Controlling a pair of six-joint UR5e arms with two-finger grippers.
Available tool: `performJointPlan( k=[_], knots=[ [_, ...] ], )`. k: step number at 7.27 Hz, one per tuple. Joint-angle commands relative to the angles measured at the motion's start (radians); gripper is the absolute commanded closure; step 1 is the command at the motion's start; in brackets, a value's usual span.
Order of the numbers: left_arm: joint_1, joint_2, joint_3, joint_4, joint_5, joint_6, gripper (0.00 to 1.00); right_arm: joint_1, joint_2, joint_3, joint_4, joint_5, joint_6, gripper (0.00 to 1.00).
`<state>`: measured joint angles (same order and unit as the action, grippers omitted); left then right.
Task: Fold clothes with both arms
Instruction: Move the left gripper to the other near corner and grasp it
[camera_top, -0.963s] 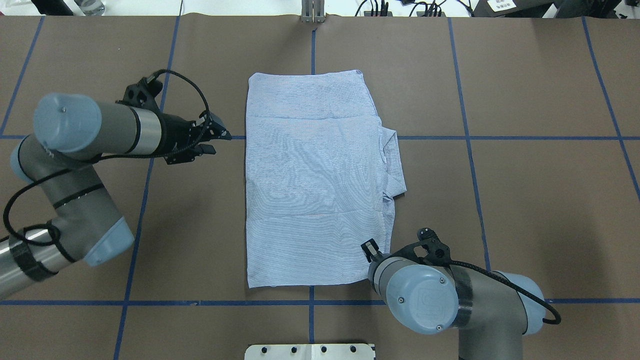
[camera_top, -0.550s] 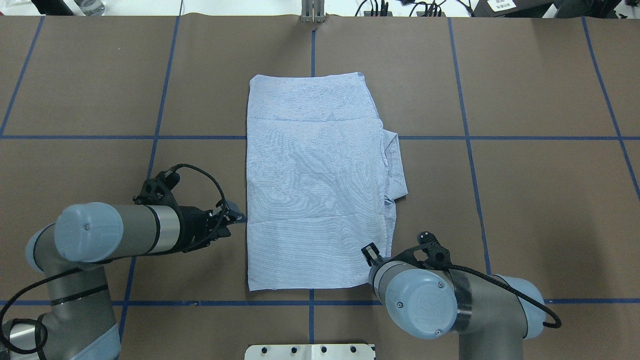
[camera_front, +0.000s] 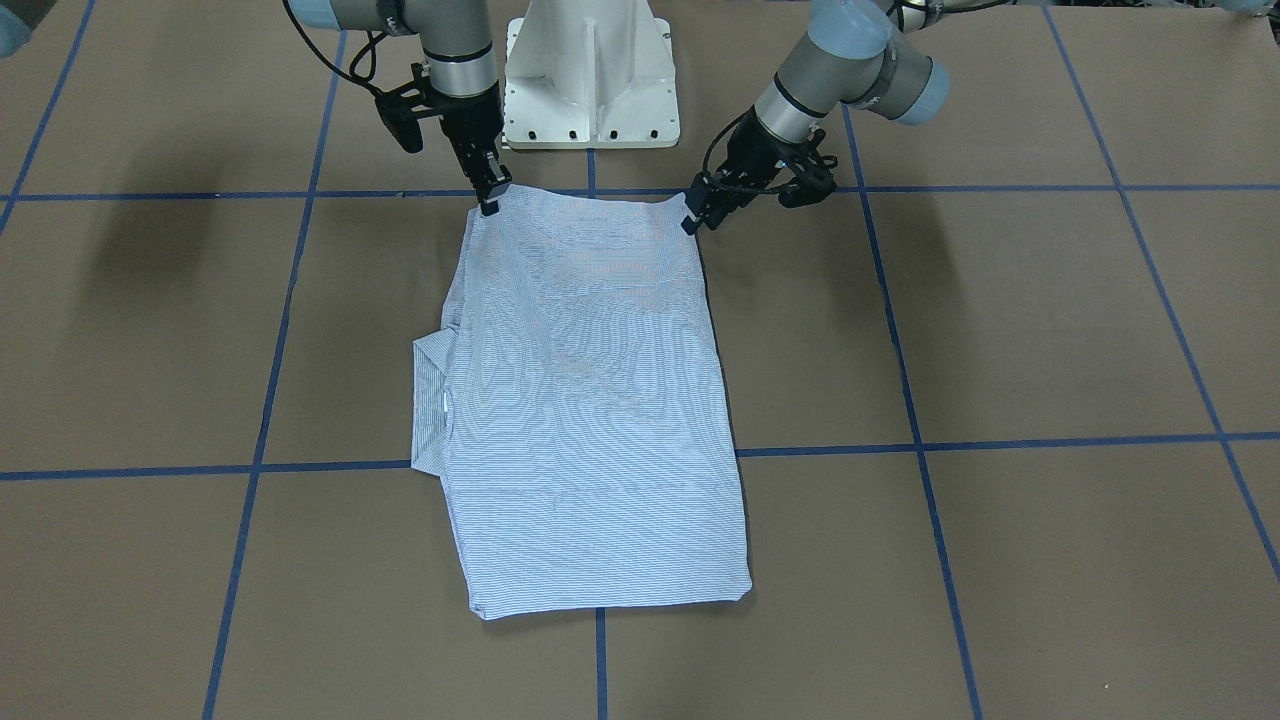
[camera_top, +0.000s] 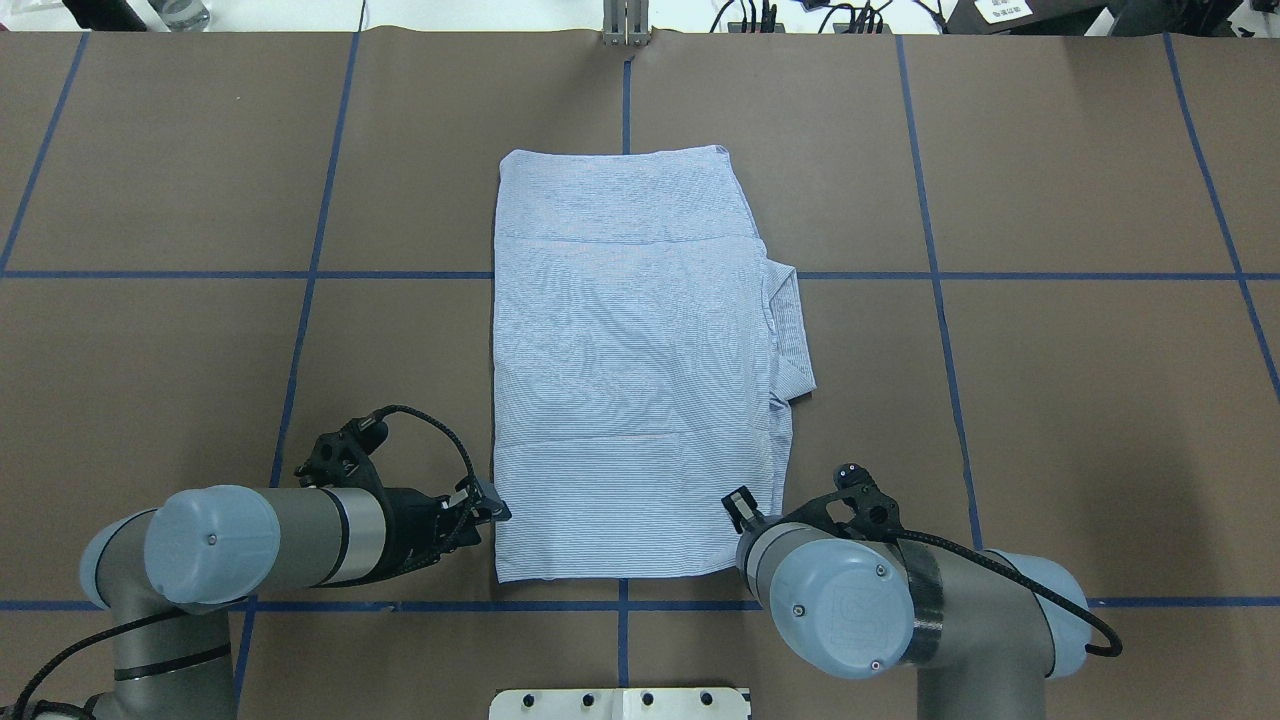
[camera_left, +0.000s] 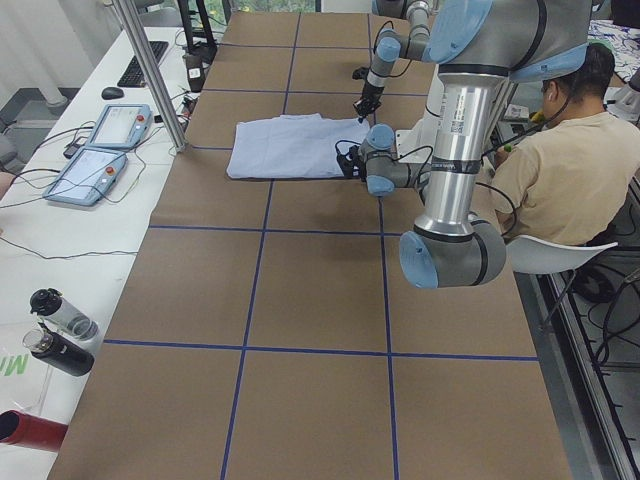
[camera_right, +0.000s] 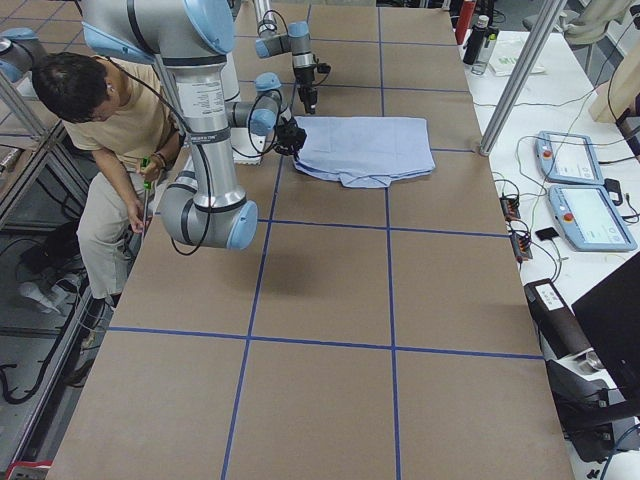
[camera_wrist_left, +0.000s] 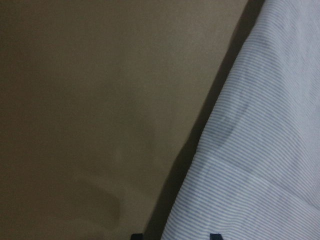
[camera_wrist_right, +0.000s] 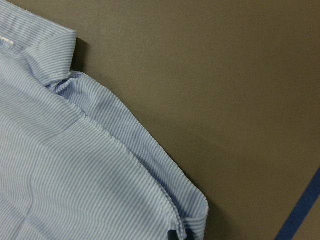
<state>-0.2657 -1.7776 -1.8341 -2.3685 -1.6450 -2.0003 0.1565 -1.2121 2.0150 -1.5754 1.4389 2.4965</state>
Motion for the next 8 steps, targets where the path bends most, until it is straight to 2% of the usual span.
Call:
performJointPlan(
  k=[1, 5, 7, 8],
  knots=[
    [0.028, 0.000, 0.001, 0.000, 0.004, -0.015, 0.53, 0.000, 0.000, 0.001, 0.000, 0.000, 0.001, 1.00],
    [0.057, 0.000, 0.001, 0.000, 0.010, -0.017, 0.56, 0.001, -0.001, 0.002, 0.000, 0.000, 0.001, 1.00],
    [0.065, 0.000, -0.001, 0.000, 0.010, -0.017, 0.91, 0.001, -0.001, 0.004, 0.000, 0.000, 0.001, 1.00],
    [0.065, 0.000, -0.001, 0.000, 0.010, -0.017, 1.00, 0.001, -0.001, 0.004, 0.000, 0.000, 0.001, 1.00]
  ],
)
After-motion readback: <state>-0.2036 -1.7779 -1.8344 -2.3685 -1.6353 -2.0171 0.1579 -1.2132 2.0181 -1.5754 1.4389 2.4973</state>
